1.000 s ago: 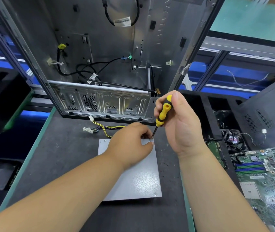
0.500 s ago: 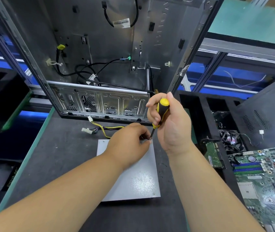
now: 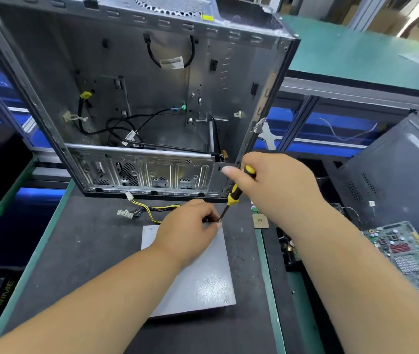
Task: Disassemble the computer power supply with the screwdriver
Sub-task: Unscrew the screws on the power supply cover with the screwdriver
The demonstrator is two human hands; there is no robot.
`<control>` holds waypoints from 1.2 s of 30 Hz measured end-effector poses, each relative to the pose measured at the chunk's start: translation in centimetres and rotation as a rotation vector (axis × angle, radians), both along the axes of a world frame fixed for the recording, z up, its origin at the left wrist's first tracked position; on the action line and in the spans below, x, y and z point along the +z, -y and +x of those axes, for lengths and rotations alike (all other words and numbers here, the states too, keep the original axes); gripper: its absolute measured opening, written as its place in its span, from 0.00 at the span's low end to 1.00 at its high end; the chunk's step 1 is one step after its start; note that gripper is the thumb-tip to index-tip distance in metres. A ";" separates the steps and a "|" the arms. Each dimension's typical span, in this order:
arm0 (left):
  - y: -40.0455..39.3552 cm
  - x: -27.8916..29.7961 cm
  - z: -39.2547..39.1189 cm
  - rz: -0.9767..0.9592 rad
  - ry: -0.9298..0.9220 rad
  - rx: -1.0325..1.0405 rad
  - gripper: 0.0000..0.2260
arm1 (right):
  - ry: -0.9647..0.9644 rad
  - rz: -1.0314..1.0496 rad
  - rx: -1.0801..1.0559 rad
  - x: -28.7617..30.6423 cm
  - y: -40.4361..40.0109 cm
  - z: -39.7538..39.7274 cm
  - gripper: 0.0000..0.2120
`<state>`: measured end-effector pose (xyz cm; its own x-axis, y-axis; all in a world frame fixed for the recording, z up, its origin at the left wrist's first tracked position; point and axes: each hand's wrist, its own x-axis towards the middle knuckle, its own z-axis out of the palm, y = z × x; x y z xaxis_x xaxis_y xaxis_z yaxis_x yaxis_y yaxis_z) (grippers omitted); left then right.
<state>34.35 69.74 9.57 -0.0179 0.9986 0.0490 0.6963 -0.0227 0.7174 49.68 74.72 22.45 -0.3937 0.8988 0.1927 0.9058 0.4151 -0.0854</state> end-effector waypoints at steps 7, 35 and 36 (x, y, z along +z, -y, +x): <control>0.1 -0.2 -0.1 0.006 0.020 0.009 0.04 | 0.010 -0.225 0.081 1.1 0.1 -1.7 0.11; 0.2 -0.4 0.0 0.008 0.051 0.016 0.02 | -0.032 -0.290 0.171 1.2 0.9 -2.0 0.02; 0.2 -0.4 0.0 0.010 0.050 0.018 0.02 | -0.030 -0.291 0.182 1.3 1.0 -2.0 0.02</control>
